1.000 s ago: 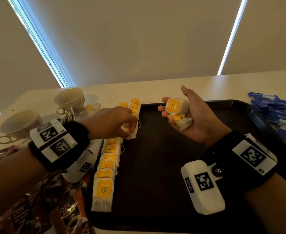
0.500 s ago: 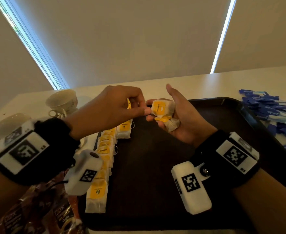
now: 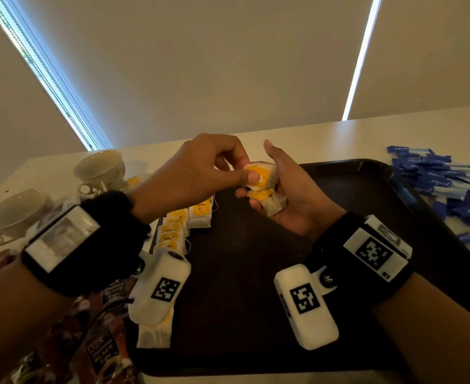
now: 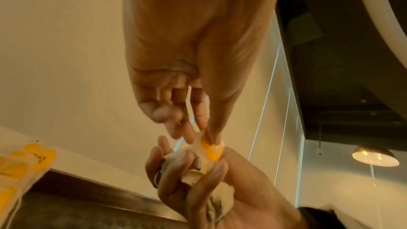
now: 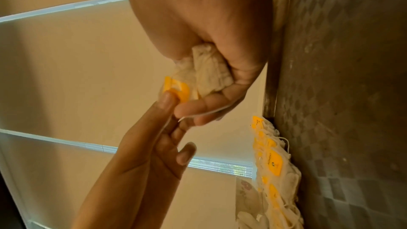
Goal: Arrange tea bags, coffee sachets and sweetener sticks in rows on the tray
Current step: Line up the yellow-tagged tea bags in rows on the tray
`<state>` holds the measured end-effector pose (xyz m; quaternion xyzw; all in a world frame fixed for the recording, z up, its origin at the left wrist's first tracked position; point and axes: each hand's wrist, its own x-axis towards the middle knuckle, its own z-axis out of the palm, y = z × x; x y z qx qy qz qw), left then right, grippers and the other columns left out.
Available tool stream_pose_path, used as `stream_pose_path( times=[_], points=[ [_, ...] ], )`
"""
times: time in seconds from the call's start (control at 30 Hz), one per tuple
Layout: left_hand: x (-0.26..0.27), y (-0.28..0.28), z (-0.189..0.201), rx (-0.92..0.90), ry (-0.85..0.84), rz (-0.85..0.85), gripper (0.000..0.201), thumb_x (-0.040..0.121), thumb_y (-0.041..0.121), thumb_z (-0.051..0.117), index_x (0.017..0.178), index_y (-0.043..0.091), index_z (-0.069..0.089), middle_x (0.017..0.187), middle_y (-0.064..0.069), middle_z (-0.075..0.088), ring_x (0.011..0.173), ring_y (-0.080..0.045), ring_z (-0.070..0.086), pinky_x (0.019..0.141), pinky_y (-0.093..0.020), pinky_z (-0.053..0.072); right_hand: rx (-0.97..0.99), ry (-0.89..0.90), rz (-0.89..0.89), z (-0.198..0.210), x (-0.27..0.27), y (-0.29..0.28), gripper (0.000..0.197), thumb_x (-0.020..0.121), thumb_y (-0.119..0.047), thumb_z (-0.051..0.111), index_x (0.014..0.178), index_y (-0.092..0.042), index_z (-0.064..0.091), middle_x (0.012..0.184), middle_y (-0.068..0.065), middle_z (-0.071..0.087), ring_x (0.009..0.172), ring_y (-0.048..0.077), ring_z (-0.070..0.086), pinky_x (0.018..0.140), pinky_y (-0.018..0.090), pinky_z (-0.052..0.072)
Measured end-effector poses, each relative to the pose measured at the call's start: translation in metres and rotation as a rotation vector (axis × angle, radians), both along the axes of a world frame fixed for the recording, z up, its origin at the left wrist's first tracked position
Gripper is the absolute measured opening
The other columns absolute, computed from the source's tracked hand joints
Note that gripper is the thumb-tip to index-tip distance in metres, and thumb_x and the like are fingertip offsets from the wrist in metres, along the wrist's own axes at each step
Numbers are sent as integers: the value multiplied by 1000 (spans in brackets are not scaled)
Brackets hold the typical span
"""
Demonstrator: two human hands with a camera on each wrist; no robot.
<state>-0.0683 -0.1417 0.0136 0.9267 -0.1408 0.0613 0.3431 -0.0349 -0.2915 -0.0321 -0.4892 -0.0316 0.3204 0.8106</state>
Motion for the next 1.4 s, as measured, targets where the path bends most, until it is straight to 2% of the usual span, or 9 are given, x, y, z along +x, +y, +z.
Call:
stream_pose_path(
  times=[0.07, 0.17, 0.3, 0.47, 0.6, 0.8, 0.9, 1.13, 1.4],
  points=[
    [-4, -2, 5, -115, 60, -71, 11, 78, 27, 69, 80, 21, 61, 79, 4, 65, 70, -6, 63, 51, -15, 49, 10, 29, -16, -1, 1, -1, 52, 93, -53, 41, 108, -7, 59, 70, 7, 66, 56, 12, 63, 40, 19, 47],
    [-7, -3, 13, -198, 84, -92, 10, 79, 19, 68, 83, 14, 60, 81, -7, 69, 69, -13, 68, 53, -24, 56, 36, 66, -15, 0, 2, -3, 49, 93, -52, 41, 100, -8, 61, 81, 10, 65, 58, 12, 62, 40, 17, 47],
    [-9, 7, 30, -248, 34, -26, 11, 81, 13, 67, 88, 9, 61, 80, -9, 72, 71, -16, 71, 52, -27, 57, 55, 120, -24, 1, 4, -5, 49, 93, -49, 45, 114, -6, 56, 90, 12, 64, 59, 11, 62, 44, 16, 49],
    [-9, 41, 36, 47, 141, -42, 20, 74, 27, 66, 90, 15, 64, 81, 0, 71, 70, -10, 69, 51, -21, 55, 13, 125, -74, -2, 7, -7, 38, 93, -42, 49, 104, -8, 59, 89, 12, 64, 60, 12, 61, 44, 17, 49],
    [-14, 56, 10, 352, 312, -141, 5, 83, 27, 65, 88, 27, 62, 84, 4, 67, 73, -11, 67, 59, -24, 57, -21, 111, -82, -3, 6, -6, 37, 93, -42, 49, 104, -9, 61, 89, 11, 65, 61, 11, 61, 44, 17, 49],
    [-14, 59, -21, 317, 434, -215, 8, 85, 24, 67, 91, 28, 65, 82, 16, 66, 75, -3, 63, 65, -24, 54, -34, 98, -90, -3, 6, -7, 35, 92, -41, 50, 102, -9, 61, 88, 10, 65, 58, 11, 62, 43, 17, 48],
    [-8, 63, -33, 357, 413, -197, 9, 85, 26, 68, 93, 29, 66, 83, 20, 65, 81, 1, 61, 74, -19, 50, -40, 96, -90, -3, 5, -7, 36, 92, -41, 50, 102, -9, 61, 89, 11, 65, 60, 12, 62, 43, 17, 48],
    [2, 65, -38, 476, 255, -107, 11, 85, 24, 68, 94, 24, 64, 83, 19, 57, 76, 18, 50, 65, -2, 37, -61, 94, -87, -3, 6, -6, 37, 92, -42, 50, 103, -9, 62, 90, 11, 66, 60, 11, 62, 43, 17, 48],
    [3, 67, -46, 489, 172, -65, 24, 84, 21, 68, 104, 29, 58, 95, 15, 55, 80, 1, 51, 70, -16, 42, -55, 82, -56, -5, 6, -5, 39, 93, -43, 48, 106, -9, 60, 88, 10, 67, 58, 11, 62, 42, 17, 47]
  ],
)
